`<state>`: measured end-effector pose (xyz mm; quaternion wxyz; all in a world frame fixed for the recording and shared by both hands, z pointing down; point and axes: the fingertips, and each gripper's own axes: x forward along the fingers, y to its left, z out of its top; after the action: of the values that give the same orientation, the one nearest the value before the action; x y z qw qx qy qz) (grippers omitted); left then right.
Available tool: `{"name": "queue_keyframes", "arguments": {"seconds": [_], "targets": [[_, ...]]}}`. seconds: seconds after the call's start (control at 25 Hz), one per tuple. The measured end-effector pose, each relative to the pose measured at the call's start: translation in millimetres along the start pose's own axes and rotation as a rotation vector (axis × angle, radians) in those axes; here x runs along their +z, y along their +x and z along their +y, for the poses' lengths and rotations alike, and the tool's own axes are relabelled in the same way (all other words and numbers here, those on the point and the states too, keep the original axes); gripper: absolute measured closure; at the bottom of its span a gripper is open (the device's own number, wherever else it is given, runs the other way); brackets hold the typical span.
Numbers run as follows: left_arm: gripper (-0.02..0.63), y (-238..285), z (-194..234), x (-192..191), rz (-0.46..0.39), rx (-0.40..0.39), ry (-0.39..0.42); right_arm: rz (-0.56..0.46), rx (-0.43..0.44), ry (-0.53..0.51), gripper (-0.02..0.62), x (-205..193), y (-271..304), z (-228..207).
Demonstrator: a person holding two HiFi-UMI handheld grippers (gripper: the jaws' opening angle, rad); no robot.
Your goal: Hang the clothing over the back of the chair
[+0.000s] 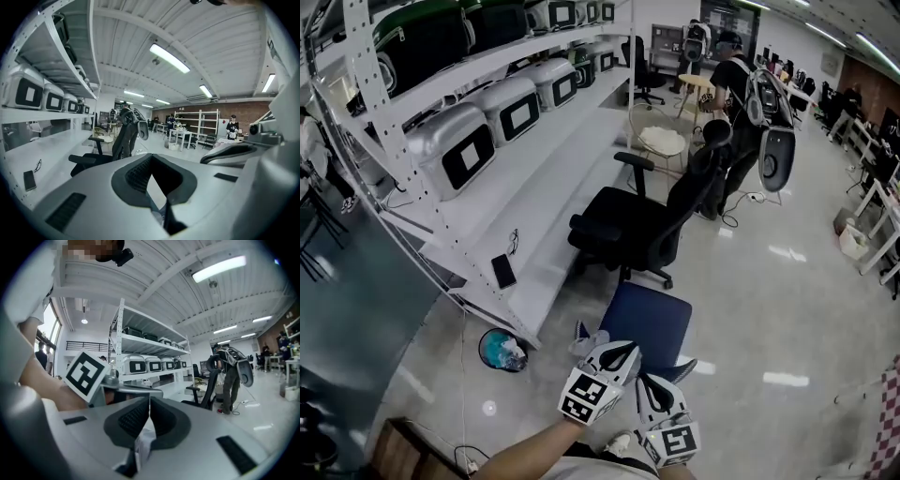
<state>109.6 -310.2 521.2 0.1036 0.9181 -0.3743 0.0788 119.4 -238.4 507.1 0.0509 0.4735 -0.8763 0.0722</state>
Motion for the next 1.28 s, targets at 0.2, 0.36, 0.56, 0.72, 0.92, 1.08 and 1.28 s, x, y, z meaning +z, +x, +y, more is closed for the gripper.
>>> {"name": "queue_keyframes", "arguments": {"seconds": [0.2,0.36,0.56,0.72,0.92,1.08,1.28], "targets": [[0.598,-32.5,-21.0,-2.5,-0.036,0.028,0.022,0.004,0.031,0.052,0.578,-24.7,-3.3,-0.8],[0.598,-55.1,-26.3,-9.6,-0.025,0.056,-0.002,0.019,0.065,0.074,0.578,-33.2,-4.4,12.9],[0.598,-80.2,-35.3,-15.9,-0.035,0.058,0.01,0.023,0.071,0.065,0.578,-35.9,-11.9,36.8],[0.598,-107.5,-45.9,-15.0,-0.075,0.02,0.032,0.019,0.019,0.036,0.578,-31.4,-24.4,52.9],[0.598,-162.0,-63.7,-30.5,-0.094,-0.022,-0.04,0.042,-0.053,-0.004,0.577,-27.2,-57.4,92.7],[0.598,-198.6,-75.8,-45.4,-0.091,-0.066,-0.054,0.06,-0.077,-0.019,0.578,-31.9,-74.7,135.1],[0.598,-236.7,-81.1,-52.0,-0.117,-0.086,-0.07,0.079,-0.084,-0.046,0.577,-38.1,-92.4,181.9]]}}
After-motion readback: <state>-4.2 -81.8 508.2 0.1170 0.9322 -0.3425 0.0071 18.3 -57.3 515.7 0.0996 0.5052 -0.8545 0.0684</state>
